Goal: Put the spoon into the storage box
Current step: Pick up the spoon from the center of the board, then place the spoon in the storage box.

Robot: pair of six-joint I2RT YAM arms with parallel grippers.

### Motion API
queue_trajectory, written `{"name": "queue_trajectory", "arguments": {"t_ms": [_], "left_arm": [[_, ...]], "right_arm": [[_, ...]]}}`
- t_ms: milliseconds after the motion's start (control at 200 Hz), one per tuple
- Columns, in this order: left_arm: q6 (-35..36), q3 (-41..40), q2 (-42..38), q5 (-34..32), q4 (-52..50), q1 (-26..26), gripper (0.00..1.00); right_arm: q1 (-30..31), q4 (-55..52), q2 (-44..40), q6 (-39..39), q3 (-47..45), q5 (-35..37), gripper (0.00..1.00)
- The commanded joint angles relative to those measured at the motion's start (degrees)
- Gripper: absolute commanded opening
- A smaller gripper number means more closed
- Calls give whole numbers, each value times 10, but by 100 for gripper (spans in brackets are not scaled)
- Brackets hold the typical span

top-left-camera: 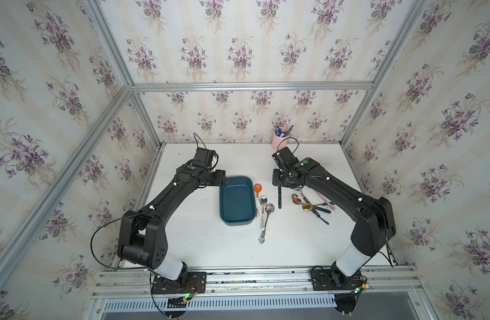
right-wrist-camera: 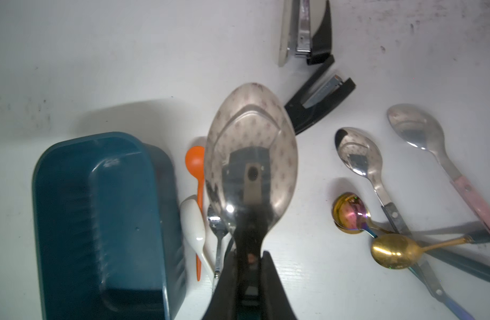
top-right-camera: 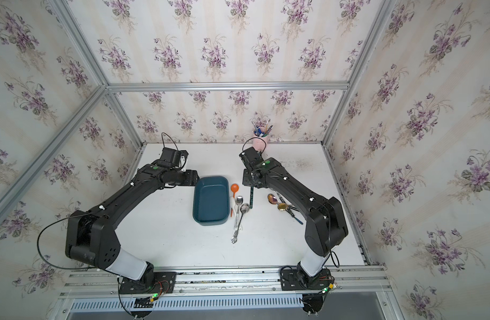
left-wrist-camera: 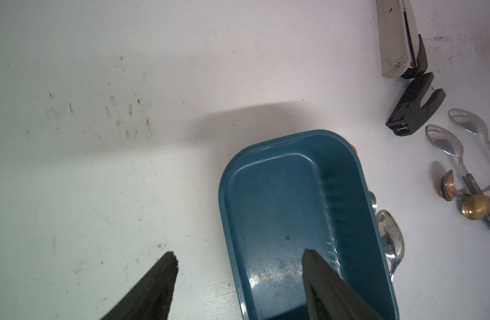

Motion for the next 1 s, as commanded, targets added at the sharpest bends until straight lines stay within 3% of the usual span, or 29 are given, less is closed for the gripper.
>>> {"name": "queue_trajectory", "arguments": {"t_ms": [0,190,470,994], "left_arm": [[-17,-7,-3,7,-11,15,75],[-24,-19,-15,19,-7,28,75],[-50,-40,-32,50,-2,67,75],[-54,-67,-57,35,-18,93,76]], "right_arm": [[12,-30,24,-22,41,-13,0],[32,17,38,-24,77,-63,0],[86,-1,147,-22,204,-87,0],[129,49,228,41,191,-85,0]]}}
